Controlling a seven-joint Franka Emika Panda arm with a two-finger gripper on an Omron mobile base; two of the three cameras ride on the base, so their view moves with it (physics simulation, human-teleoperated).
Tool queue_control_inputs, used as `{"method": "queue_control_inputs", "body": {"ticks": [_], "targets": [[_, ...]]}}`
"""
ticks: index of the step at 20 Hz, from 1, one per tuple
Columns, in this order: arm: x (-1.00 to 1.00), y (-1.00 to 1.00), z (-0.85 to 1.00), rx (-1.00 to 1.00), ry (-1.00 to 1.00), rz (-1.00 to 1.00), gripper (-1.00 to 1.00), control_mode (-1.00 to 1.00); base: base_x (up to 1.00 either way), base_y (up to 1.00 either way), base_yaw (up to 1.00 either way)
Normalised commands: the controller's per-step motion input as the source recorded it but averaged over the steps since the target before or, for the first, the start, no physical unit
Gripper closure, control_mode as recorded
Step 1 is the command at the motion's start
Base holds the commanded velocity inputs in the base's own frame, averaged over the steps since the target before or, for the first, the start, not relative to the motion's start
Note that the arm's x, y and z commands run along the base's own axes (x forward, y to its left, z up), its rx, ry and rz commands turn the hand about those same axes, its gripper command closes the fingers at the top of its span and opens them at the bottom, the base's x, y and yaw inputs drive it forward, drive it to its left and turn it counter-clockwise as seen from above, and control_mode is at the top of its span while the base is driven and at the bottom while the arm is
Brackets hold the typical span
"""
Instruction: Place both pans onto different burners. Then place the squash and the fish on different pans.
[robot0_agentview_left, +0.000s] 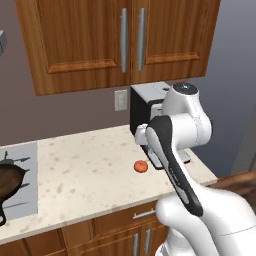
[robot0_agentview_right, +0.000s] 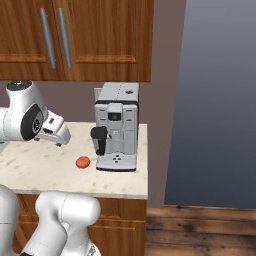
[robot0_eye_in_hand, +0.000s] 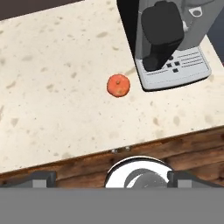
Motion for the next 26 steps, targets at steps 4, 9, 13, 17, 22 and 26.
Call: {"method": "queue_control_inputs", "body": {"ticks": [4,9,13,17,22,26], "targets": [[0.25,0.00,-0.44,-0.11,0.00,-0.01,-1.00,-1.00,0.00,0.00,0.00],[0.29,0.00,-0.25,-0.03,0.00,-0.01,-1.00,-1.00,0.00,0.00,0.00],[0.30,-0.01,-0.16,0.00,0.01,0.00,-1.00,-1.00,0.00,0.00,0.00],[0.20,-0.04,-0.23,0.00,0.00,0.00,-1.00,-1.00,0.00,0.00,0.00],[0.17,-0.01,-0.24,0.00,0.00,-0.02,-1.00,-1.00,0.00,0.00,0.00],[0.19,0.00,-0.22,0.00,0.01,-0.08,-1.00,-1.00,0.00,0.00,0.00]]}}
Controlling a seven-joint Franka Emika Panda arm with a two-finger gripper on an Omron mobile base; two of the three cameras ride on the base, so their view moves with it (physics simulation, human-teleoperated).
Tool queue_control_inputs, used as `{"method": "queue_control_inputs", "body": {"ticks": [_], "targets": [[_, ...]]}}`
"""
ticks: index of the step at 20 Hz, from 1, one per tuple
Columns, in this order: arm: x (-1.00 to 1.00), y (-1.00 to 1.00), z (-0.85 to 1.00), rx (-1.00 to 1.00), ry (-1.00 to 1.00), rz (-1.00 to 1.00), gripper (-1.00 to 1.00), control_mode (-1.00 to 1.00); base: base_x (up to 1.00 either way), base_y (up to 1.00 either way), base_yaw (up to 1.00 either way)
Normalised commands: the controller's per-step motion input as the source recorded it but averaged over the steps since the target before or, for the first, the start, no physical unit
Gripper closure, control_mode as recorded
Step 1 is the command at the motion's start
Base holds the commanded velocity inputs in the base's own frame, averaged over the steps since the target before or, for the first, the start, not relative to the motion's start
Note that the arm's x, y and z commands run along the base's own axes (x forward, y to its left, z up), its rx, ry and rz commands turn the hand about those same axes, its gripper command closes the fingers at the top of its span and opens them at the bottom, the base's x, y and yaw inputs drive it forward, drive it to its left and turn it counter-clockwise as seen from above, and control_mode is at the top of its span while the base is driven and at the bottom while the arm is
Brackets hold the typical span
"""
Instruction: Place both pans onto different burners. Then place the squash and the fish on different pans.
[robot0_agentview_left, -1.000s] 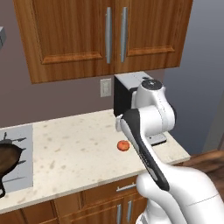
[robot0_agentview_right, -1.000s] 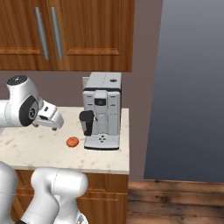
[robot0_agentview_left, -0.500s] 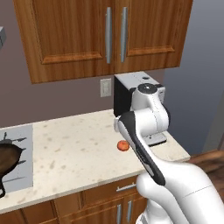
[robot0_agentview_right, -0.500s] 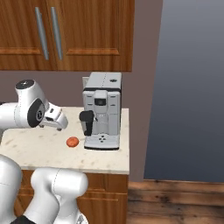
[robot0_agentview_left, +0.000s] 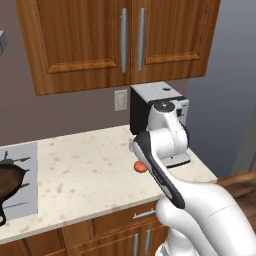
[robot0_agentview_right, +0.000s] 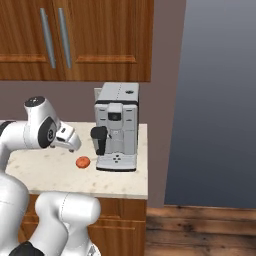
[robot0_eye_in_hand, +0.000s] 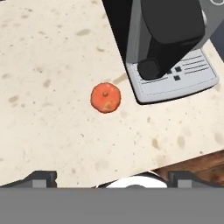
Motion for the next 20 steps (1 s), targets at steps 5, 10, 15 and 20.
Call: {"method": "queue_control_inputs", "body": {"ticks": [5,10,15,20], "targets": [[0.20,0.00,-0.25,0.00,0.02,-0.10,-1.00,-1.00,0.00,0.00,0.00],[0.27,0.00,-0.23,0.03,0.05,-0.06,-1.00,-1.00,0.00,0.00,0.00],[0.27,0.00,-0.27,0.05,0.04,-0.06,-1.00,-1.00,0.00,0.00,0.00],[0.23,0.00,-0.21,0.01,0.01,-0.05,-1.00,-1.00,0.00,0.00,0.00]]}}
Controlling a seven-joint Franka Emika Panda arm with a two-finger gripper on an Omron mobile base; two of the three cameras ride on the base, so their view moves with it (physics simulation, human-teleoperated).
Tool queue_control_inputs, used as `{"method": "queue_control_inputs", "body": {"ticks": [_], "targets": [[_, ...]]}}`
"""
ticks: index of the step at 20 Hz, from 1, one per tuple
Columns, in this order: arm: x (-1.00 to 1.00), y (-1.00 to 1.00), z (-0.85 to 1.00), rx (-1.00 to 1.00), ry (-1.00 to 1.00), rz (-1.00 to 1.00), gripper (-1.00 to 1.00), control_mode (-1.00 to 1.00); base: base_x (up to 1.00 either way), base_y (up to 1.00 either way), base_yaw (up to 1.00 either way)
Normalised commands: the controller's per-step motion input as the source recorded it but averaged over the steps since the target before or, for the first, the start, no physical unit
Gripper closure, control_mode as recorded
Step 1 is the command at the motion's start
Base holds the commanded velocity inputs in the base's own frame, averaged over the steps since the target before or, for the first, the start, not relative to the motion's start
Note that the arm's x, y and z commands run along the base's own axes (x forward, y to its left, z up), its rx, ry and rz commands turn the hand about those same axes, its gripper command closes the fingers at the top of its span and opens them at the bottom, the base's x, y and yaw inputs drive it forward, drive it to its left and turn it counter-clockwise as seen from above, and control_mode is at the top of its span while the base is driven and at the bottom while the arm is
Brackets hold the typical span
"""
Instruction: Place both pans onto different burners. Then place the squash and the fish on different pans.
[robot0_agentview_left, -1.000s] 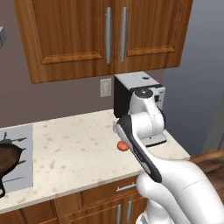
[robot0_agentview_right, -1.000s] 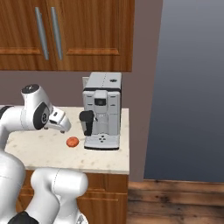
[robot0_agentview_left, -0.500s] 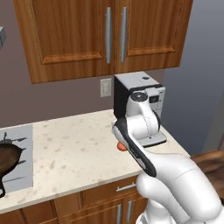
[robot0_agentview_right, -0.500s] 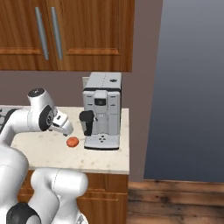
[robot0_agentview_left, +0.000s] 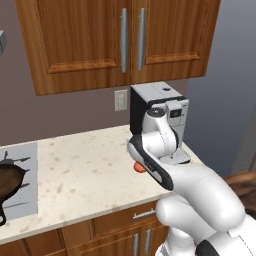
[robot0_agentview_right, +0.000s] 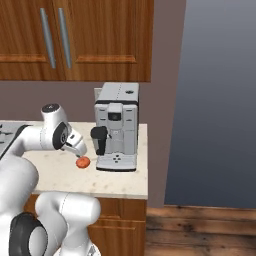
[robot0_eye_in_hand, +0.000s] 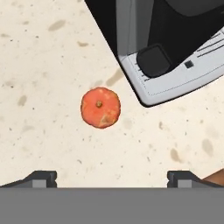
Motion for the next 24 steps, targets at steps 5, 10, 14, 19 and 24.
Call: {"method": "queue_control_inputs", "body": {"ticks": [5,10,14,19,24], "targets": [[0.21,0.00,-0.19,0.00,0.00,-0.05,-1.00,-1.00,0.00,0.00,0.00],[0.19,0.00,-0.23,0.01,0.02,-0.06,-1.00,-1.00,0.00,0.00,0.00],[0.14,0.00,-0.23,0.00,0.02,-0.05,-1.00,-1.00,0.00,0.00,0.00],[0.12,0.00,-0.18,0.00,0.01,-0.04,-1.00,-1.00,0.00,0.00,0.00],[0.17,0.00,-0.19,0.00,0.03,-0.04,-1.00,-1.00,0.00,0.00,0.00]]}}
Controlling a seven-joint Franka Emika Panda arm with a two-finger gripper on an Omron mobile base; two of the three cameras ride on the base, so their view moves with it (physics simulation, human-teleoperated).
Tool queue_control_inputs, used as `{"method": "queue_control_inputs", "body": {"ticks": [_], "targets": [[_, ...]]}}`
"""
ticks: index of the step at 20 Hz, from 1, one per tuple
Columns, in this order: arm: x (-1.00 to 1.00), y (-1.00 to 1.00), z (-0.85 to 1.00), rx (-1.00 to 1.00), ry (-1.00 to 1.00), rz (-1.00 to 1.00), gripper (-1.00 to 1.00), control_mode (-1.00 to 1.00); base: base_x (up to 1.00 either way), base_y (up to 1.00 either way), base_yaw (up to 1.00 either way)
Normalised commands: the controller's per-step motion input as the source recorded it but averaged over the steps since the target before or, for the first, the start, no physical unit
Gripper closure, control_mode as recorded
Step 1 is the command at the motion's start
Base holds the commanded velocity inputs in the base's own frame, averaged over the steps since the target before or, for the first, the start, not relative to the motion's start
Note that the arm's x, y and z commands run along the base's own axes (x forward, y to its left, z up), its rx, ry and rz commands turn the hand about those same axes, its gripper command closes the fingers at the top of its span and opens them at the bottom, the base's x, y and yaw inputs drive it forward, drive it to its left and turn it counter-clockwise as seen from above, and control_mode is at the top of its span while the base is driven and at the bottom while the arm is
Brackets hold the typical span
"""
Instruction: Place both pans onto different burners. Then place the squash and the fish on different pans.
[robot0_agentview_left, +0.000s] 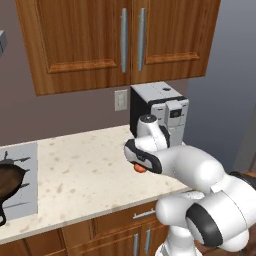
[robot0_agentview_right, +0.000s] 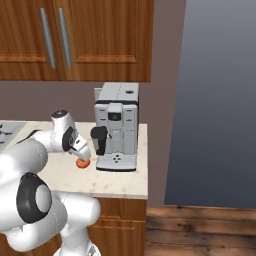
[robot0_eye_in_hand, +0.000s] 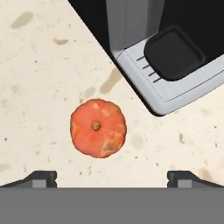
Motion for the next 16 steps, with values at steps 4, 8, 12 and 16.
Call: {"method": "queue_control_inputs", "body": {"ticks": [4,8,12,16], "targets": [[0.17,0.00,-0.22,0.00,0.05,-0.04,-1.00,-1.00,0.00,0.00,0.00],[0.19,0.00,-0.22,0.00,0.05,-0.04,-1.00,-1.00,0.00,0.00,0.00],[0.23,0.00,-0.23,0.00,0.06,-0.04,-1.00,-1.00,0.00,0.00,0.00],[0.28,0.00,-0.23,0.00,0.05,-0.04,-1.00,-1.00,0.00,0.00,0.00]]}}
